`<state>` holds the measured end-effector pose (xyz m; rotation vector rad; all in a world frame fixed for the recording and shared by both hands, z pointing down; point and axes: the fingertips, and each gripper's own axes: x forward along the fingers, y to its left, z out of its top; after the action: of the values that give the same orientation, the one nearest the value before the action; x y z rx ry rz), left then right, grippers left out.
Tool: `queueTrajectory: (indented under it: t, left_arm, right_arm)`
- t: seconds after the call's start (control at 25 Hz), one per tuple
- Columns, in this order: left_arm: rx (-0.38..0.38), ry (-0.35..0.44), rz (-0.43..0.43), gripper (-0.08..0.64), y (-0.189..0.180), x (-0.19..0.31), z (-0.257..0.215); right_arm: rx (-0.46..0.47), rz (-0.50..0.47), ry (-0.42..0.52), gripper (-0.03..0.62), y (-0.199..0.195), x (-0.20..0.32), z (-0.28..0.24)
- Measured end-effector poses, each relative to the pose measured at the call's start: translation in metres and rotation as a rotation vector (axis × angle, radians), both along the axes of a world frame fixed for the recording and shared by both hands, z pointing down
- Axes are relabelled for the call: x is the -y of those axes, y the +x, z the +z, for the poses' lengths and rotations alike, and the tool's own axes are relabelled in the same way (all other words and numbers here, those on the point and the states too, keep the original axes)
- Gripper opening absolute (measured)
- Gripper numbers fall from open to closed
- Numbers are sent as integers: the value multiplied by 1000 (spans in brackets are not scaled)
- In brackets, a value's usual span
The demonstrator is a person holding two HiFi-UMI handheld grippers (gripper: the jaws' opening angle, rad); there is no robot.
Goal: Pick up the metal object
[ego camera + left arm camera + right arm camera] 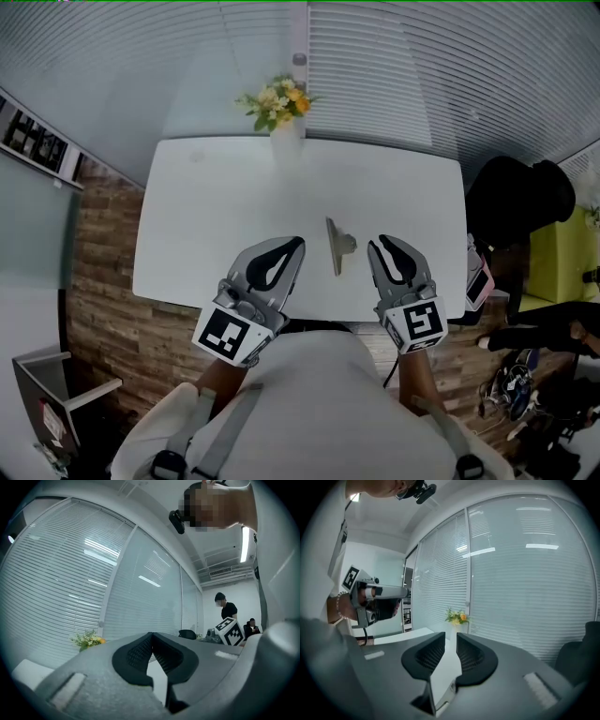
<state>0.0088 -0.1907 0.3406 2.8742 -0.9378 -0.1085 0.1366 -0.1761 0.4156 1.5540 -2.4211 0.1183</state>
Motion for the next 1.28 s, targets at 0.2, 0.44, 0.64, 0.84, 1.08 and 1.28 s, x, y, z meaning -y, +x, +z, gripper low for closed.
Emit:
queueTrajectory:
  t: [0.2,0.44,0.64,0.84,1.08,1.28]
  left_arm:
    - [-6,-3,-7,3,3,1,2]
    - [-1,-19,-13,3,3,3,7]
    - [-2,-19,-20,3,5,8,10]
    - [5,-28,-26,3,5,12,13]
    - [5,-31,-35,3,2,19,12]
    - [7,-38,-42,3,0,22,13]
  right_arm:
    - [7,-13,-57,84,7,3,48]
    - [15,4,-126,94,15,10,103]
    - [23,32,-196,103,25,17,151]
    - [14,32,-250,109,28,22,186]
    - [30,33,-340,109,32,28,229]
    - [42,37,-393,109,35,35,258]
